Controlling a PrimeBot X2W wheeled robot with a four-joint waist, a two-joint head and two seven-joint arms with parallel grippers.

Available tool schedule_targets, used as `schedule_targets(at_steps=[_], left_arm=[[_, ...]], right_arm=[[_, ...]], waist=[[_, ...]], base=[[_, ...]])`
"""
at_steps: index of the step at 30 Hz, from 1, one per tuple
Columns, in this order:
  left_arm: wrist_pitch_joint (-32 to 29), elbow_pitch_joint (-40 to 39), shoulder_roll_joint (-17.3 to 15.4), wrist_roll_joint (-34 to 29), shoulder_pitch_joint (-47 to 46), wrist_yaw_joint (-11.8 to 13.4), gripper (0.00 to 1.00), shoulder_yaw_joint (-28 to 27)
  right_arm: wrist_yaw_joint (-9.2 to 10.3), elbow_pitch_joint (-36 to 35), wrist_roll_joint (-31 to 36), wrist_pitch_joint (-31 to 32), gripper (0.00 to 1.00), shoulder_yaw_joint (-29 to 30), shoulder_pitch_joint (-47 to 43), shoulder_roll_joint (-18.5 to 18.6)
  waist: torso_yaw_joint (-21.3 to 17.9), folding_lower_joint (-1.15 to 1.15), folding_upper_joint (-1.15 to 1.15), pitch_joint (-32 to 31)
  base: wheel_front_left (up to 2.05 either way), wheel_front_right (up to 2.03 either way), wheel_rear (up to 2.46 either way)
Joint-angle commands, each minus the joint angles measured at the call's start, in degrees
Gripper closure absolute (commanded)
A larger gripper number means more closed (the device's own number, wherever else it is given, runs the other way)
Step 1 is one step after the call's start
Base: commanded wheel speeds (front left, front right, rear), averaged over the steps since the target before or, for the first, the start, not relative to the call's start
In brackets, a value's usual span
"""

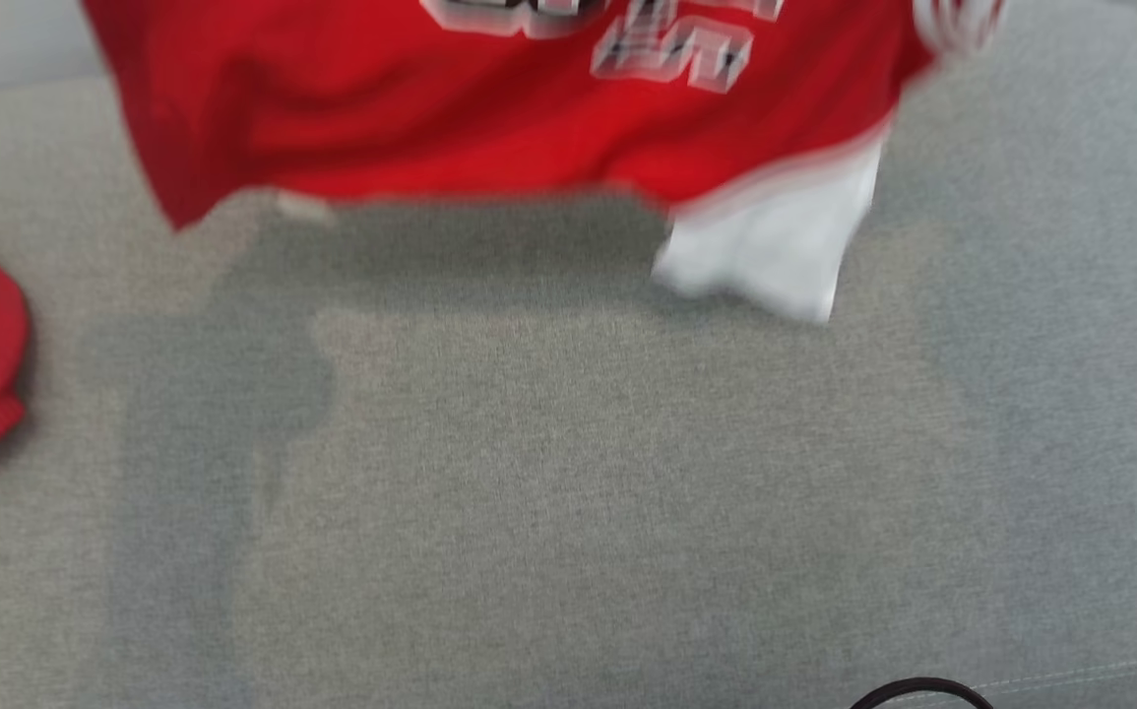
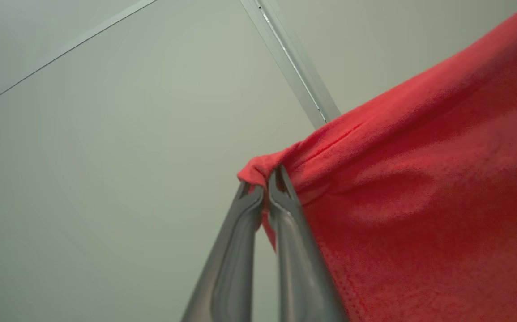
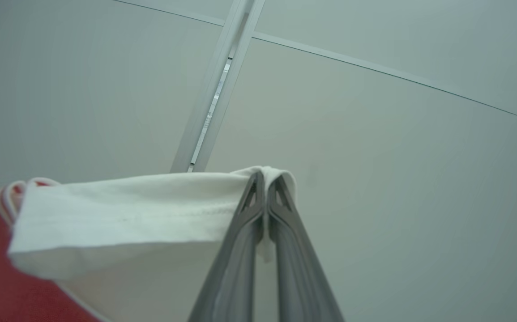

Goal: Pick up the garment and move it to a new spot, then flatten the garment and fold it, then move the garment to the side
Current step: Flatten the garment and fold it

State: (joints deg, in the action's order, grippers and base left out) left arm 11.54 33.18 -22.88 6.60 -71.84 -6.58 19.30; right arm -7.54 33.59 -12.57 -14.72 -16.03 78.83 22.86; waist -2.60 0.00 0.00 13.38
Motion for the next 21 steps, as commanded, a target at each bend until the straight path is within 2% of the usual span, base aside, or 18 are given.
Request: schedule_targets(at_steps=[1, 5, 9, 13, 21], left_arm=[[1.4, 1.6, -0.5, -2.3, -5.1, 0.7, 1.00, 0.7], [3.2, 4.1, 0.1, -4.3, -12.5, 0.6, 1.00, 2.2], [3.6, 4.3, -0.1, -4.4, -16.2, 1.0, 1.00, 1.7], [3.5, 2.7, 0.3, -2.5, -11.6, 0.6, 1.00, 1.2], [3.6, 3.3, 2.6, 2.9, 4.7, 0.6, 1.00, -2.9]], right_arm=[[0.10, 2.2, 2.0, -0.4, 1.00, 2.4, 5.5, 0.0], [0.10, 3.8, 6.6, -0.4, 1.00, 6.2, 14.2, -0.2], [0.10, 3.9, 8.7, -0.4, 1.00, 9.7, 15.7, -1.8], [0.10, 4.0, 8.1, -0.5, 1.00, 9.7, 11.5, -1.7], [0.11, 1.2, 2.7, -0.5, 1.00, 5.5, -5.7, -1.2]], waist=[[0.0, 0.00, 0.00, 10.4], [-0.2, 0.00, 0.00, 13.1], [-1.2, 0.00, 0.00, 14.9], [-1.7, 0.00, 0.00, 17.1], [-2.3, 0.00, 0.00, 18.5]], base=[[0.00, 0.00, 0.00], [0.00, 0.00, 0.00], [0.00, 0.00, 0.00], [0.00, 0.00, 0.00], [0.00, 0.00, 0.00]])
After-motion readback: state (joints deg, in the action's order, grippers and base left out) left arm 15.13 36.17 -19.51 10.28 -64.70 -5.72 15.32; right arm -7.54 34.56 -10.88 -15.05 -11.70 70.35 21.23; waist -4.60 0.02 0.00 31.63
